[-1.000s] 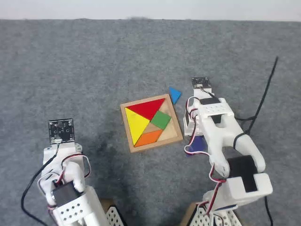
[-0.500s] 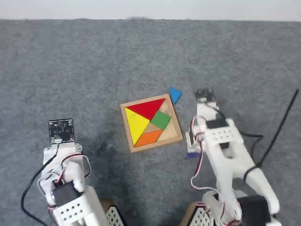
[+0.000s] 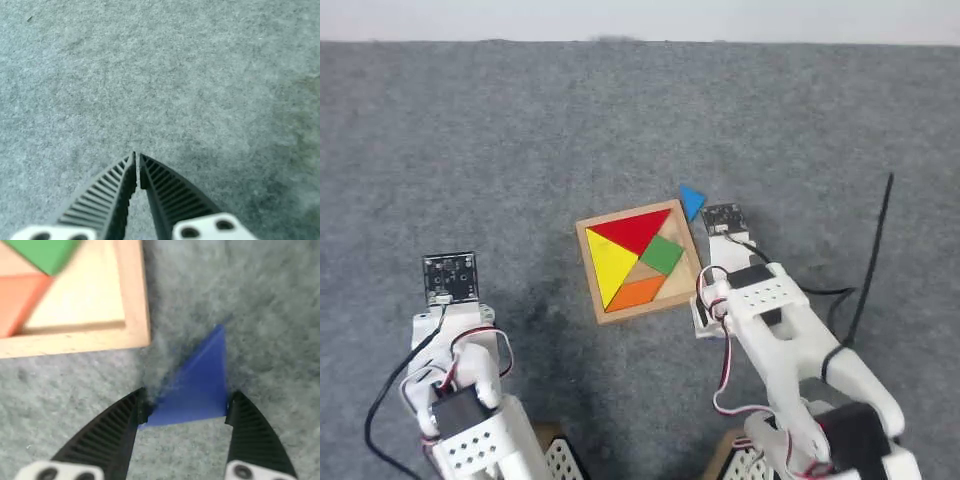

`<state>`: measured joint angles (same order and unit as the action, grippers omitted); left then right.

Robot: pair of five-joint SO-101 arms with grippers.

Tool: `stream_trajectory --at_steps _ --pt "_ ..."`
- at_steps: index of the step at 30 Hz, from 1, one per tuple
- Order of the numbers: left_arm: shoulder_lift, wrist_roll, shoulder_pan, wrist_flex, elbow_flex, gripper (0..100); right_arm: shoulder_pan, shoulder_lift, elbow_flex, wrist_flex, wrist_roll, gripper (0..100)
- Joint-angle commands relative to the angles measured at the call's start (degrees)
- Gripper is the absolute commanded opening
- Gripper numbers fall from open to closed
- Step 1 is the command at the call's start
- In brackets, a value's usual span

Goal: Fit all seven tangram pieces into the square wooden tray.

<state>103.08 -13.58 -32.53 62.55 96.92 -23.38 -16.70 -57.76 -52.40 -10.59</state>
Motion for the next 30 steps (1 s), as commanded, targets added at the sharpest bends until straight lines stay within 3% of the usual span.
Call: stream_trajectory --at_steps 1,6,12,17,30 --pt "0.88 -0.70 0.00 0.18 -0.48 2 -0.40 4.44 3.78 -1.01 -1.23 25.2" --pt "0.88 -0.70 0.00 0.18 -0.48 2 -0.40 8.84 7.38 -3.65 -7.47 18.5" --pt "0.88 -0.70 0.00 0.18 -0.48 2 -0.04 9.01 8.00 -3.30 -7.65 16.6" --pt "0.88 -0.70 0.00 0.18 -0.48 2 4.70 8.92 10.64 -4.44 -7.74 16.6" --pt "0.88 -0.70 0.00 0.18 -0.48 2 3.56 5.67 12.57 -5.85 -7.91 16.5"
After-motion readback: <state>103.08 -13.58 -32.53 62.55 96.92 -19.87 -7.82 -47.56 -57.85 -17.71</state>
